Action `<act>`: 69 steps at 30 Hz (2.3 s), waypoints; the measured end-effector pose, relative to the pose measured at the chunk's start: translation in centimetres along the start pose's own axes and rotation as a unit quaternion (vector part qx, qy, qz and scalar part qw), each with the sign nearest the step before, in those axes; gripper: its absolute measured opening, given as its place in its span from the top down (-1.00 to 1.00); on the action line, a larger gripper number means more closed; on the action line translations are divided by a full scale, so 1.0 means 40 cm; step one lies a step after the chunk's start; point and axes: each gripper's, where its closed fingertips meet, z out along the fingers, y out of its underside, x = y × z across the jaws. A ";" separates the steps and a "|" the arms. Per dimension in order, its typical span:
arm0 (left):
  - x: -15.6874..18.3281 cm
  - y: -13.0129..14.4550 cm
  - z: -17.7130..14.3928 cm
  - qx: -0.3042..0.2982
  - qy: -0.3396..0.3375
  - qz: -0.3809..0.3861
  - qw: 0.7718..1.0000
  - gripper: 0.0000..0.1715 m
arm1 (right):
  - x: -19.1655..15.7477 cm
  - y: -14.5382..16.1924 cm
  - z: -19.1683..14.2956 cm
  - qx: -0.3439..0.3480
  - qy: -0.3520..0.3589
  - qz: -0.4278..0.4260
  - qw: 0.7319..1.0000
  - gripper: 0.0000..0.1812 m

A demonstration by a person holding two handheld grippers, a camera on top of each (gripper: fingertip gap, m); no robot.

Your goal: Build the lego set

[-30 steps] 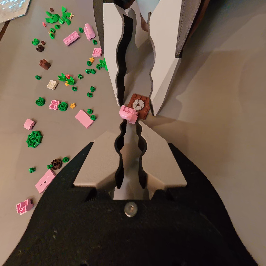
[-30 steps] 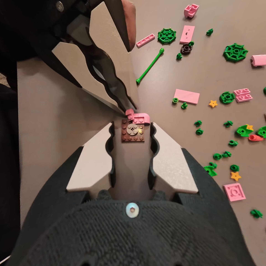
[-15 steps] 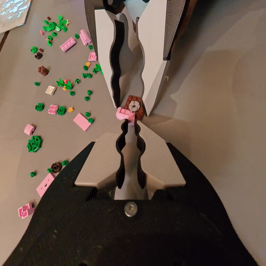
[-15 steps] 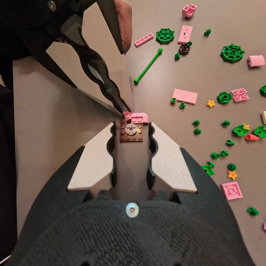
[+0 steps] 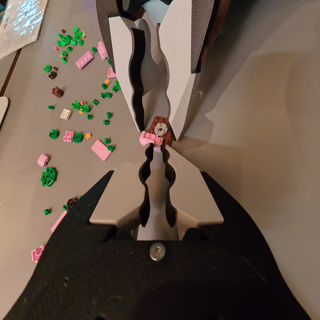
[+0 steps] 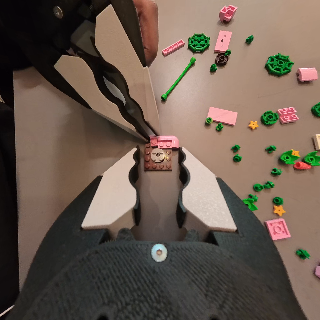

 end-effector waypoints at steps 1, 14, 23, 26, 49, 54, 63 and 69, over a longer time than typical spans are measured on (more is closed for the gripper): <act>0.000 0.000 0.000 0.000 0.000 0.000 1.000 0.91 | 0.000 0.000 0.000 0.000 0.000 0.000 1.000 0.52; -0.002 -0.002 -0.007 0.008 0.008 -0.014 1.000 0.97 | 0.002 0.003 0.000 -0.006 0.010 -0.011 1.000 0.55; 0.004 0.001 -0.003 0.001 0.006 -0.001 1.000 1.00 | 0.004 0.002 0.001 -0.005 0.013 -0.015 1.000 0.59; 0.004 0.001 -0.003 0.001 0.005 0.000 1.000 1.00 | 0.004 0.002 0.001 -0.005 0.013 -0.015 1.000 0.59; 0.004 0.003 -0.002 -0.002 0.003 0.004 1.000 0.99 | -0.018 -0.030 -0.017 0.022 0.009 -0.059 0.998 1.00; 0.004 0.003 -0.001 -0.003 0.001 0.005 1.000 0.99 | -0.014 -0.016 -0.005 0.008 0.010 -0.055 0.998 1.00; 0.004 -0.001 -0.002 0.000 -0.004 0.006 1.000 1.00 | -0.016 -0.014 -0.004 0.001 0.003 -0.030 1.000 1.00; 0.005 -0.004 -0.002 0.000 0.000 -0.010 1.000 1.00 | -0.016 -0.012 -0.003 -0.031 0.016 -0.028 0.999 1.00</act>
